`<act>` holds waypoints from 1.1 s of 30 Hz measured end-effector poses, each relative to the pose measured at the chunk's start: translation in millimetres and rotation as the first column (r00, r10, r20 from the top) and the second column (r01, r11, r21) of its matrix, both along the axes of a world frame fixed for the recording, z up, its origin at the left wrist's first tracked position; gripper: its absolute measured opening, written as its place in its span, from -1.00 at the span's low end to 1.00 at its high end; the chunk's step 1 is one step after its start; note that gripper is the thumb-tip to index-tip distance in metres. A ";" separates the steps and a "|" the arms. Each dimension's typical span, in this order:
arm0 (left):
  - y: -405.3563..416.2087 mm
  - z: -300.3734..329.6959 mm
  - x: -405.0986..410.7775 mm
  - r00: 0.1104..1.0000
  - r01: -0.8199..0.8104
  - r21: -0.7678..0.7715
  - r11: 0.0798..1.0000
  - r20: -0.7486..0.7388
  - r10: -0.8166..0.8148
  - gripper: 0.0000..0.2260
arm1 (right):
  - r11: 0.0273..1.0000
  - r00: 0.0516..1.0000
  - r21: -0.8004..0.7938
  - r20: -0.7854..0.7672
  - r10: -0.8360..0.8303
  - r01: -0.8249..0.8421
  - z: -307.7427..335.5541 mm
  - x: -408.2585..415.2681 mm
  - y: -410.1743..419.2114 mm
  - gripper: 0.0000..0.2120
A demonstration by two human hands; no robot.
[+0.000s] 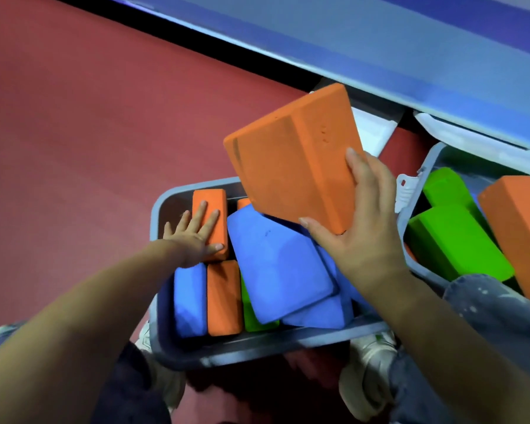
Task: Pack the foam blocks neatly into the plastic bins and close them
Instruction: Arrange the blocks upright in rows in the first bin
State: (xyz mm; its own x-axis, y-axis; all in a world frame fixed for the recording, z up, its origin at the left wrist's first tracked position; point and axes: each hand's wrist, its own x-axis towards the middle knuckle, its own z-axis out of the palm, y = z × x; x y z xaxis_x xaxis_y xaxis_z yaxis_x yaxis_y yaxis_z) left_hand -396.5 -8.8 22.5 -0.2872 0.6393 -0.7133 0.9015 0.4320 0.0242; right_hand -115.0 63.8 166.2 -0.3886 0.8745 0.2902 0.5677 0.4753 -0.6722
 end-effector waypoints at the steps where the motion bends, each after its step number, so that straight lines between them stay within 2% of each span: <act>1: 0.0 -3.0 2.6 1.000 0.000 -0.013 1.000 0.002 0.000 -0.30 | 1.000 1.000 -0.004 0.003 0.000 0.000 -0.4 0.5 -0.5 -0.13; 10: 16.5 -27.6 12.7 0.999 0.047 -0.159 0.986 0.006 -0.046 -0.30 | 0.999 1.000 0.043 0.010 -0.017 0.017 -5.2 -0.9 -2.5 -0.15; 16: 26.2 -35.3 15.0 0.995 0.095 -0.217 0.971 0.000 -0.098 -0.36 | 1.000 1.000 0.021 -0.011 -0.022 0.023 -5.4 -2.7 -4.6 -0.17; 24: 20.2 -39.1 4.1 0.997 0.045 -0.198 0.979 0.073 -0.031 -0.33 | 1.000 1.000 -0.004 -0.010 -0.030 0.030 -6.2 3.6 0.6 -0.13; 33: 2.1 -33.6 -10.8 0.999 -0.044 -0.164 0.986 0.020 0.048 -0.34 | 0.999 0.999 0.021 0.025 -0.025 0.024 1.0 5.1 3.5 -0.10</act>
